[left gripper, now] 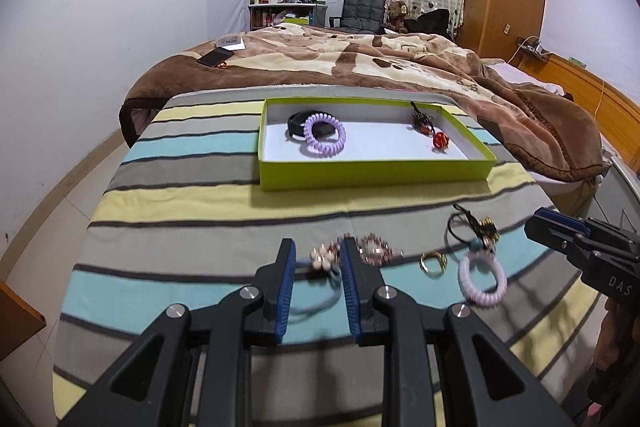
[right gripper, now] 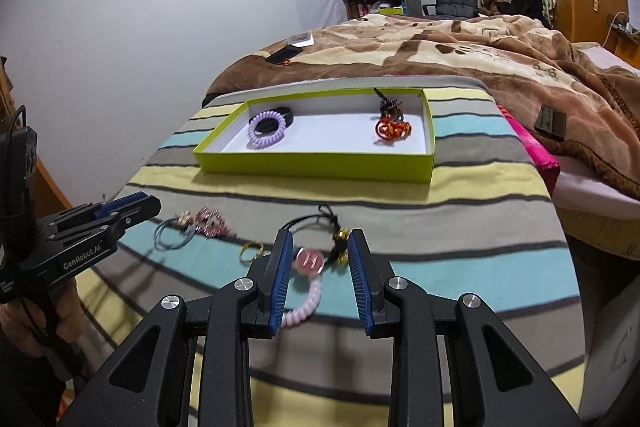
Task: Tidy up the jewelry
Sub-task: 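Withdraw both tools toward the pink coil bracelet and flower hair clip, then grasp the blue-corded flower hair clip with the left tool while the right grasps the pink coil bracelet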
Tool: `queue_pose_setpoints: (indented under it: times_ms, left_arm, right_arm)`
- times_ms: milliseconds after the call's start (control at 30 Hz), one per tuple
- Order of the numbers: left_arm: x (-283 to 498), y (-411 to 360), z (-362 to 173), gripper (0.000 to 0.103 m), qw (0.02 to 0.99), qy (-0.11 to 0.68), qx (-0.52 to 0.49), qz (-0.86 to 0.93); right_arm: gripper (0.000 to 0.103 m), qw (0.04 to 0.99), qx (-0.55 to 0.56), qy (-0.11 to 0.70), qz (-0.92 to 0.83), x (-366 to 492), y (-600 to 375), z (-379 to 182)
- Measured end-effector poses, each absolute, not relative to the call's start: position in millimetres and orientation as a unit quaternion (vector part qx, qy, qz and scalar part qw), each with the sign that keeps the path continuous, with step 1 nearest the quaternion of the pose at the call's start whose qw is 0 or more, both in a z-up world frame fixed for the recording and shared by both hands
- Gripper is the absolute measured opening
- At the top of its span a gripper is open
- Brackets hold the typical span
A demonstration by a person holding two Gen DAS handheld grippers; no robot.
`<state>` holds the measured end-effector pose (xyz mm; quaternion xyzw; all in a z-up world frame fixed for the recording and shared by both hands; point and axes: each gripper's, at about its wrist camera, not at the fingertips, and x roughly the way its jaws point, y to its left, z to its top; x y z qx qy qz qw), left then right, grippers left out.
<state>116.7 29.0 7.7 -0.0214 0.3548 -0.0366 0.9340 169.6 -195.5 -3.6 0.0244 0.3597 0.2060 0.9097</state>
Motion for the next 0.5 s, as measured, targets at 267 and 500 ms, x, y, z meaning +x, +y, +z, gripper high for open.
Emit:
queue_pose_setpoints:
  times_ms: [267, 500]
  left_arm:
    - [100, 31, 2, 0.024, 0.934, 0.355, -0.022, -0.03]
    - [95, 37, -4, 0.024, 0.932, 0.36, -0.019, -0.018]
  right_arm:
    - [0.029, 0.904, 0.032, 0.374, 0.206, 159, -198, -13]
    - [0.029, 0.9, 0.031, 0.383, 0.206, 159, -196, -21]
